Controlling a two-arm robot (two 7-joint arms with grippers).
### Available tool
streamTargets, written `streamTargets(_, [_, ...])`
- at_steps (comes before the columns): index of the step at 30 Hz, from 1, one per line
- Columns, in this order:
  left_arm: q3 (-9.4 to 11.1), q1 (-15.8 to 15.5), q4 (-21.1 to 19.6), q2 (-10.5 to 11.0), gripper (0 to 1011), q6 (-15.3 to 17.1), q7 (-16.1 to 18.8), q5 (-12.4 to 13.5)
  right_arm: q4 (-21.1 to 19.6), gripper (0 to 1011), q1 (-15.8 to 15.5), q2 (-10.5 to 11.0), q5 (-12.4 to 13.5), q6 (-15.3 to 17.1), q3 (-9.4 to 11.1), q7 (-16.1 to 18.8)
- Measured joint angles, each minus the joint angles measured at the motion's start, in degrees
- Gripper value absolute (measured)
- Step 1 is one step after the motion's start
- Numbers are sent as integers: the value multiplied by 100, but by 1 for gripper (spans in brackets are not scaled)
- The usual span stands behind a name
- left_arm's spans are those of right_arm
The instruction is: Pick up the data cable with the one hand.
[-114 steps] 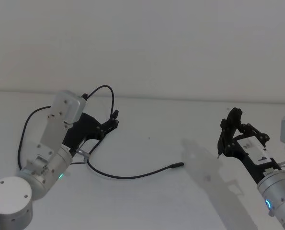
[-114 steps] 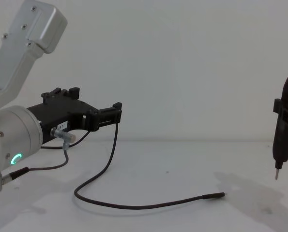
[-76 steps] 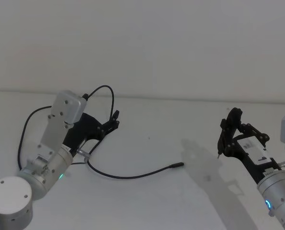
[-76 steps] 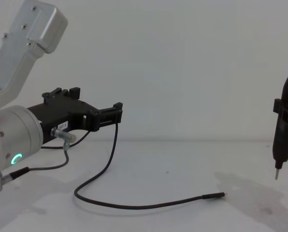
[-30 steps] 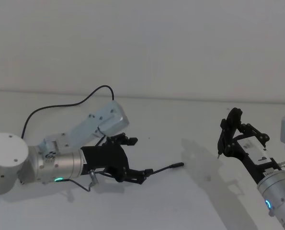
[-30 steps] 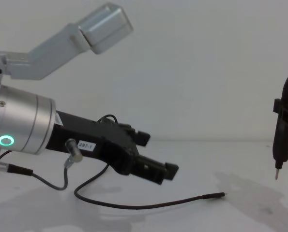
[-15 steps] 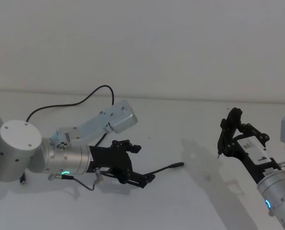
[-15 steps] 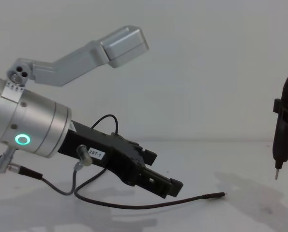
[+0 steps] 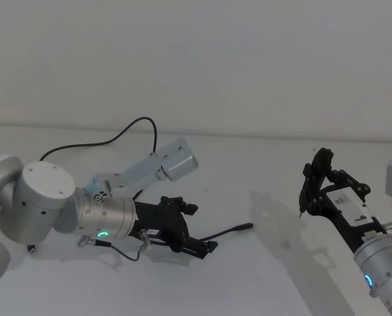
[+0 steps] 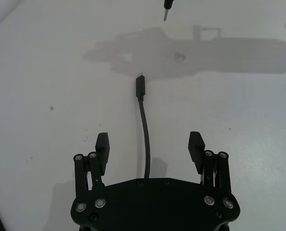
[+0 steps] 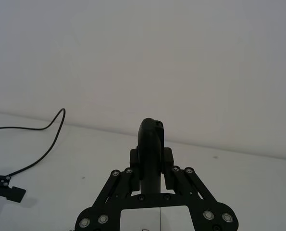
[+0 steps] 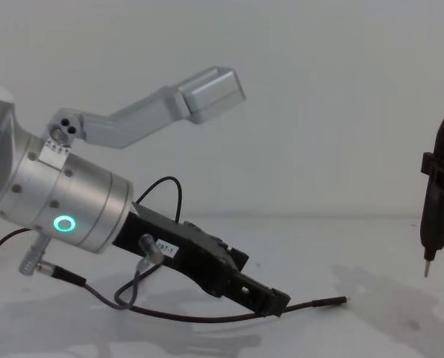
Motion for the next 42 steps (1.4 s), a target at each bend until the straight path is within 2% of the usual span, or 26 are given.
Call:
streamTargets(20, [166, -174, 531, -281, 1001, 135, 209, 6, 0, 268, 0, 0, 0, 0, 0, 0])
streamTargets(42, [261, -253, 759, -349, 1001, 107, 337, -8, 0, 268, 0, 0, 0, 0, 0, 0])
